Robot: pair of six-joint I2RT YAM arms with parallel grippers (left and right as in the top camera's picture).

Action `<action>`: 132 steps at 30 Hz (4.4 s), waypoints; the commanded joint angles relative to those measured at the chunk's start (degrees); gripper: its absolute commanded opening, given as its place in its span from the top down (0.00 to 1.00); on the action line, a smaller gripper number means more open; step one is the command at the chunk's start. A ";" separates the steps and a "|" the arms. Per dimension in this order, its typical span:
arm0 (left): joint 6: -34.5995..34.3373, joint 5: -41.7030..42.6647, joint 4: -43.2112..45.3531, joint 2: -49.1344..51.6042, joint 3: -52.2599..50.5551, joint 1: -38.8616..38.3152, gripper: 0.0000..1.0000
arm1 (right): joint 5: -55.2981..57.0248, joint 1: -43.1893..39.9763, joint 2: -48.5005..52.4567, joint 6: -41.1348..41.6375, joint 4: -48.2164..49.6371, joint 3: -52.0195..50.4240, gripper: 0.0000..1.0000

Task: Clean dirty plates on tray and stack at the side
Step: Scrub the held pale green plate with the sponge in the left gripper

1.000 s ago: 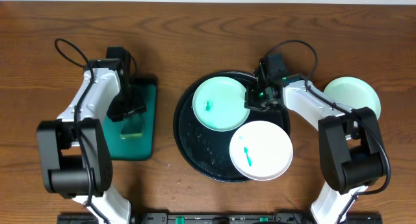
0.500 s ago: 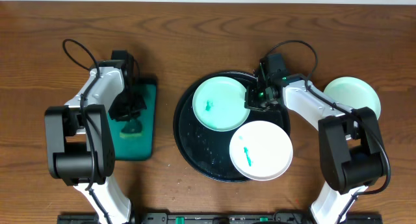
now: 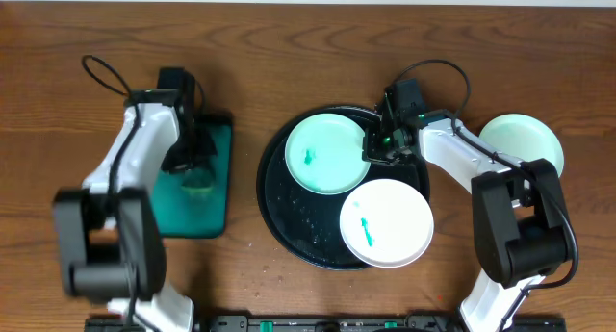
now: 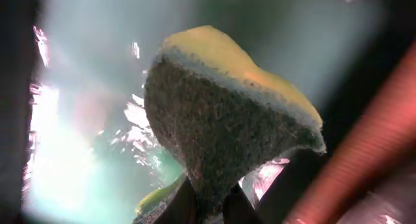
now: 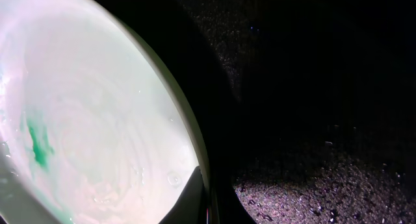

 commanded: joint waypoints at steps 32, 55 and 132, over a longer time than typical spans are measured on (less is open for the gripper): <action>-25.27 8.61 12.39 9.66 5.42 -26.56 0.93 | 0.09 6.21 1.66 -1.18 -0.26 -0.07 0.99; -25.38 45.62 27.52 22.88 5.46 -32.09 0.93 | 0.13 7.10 1.66 -1.18 -1.07 -0.07 0.99; -3.13 23.87 -7.50 7.82 15.76 -19.93 0.93 | 0.98 7.17 1.64 -1.20 -4.07 -0.07 0.99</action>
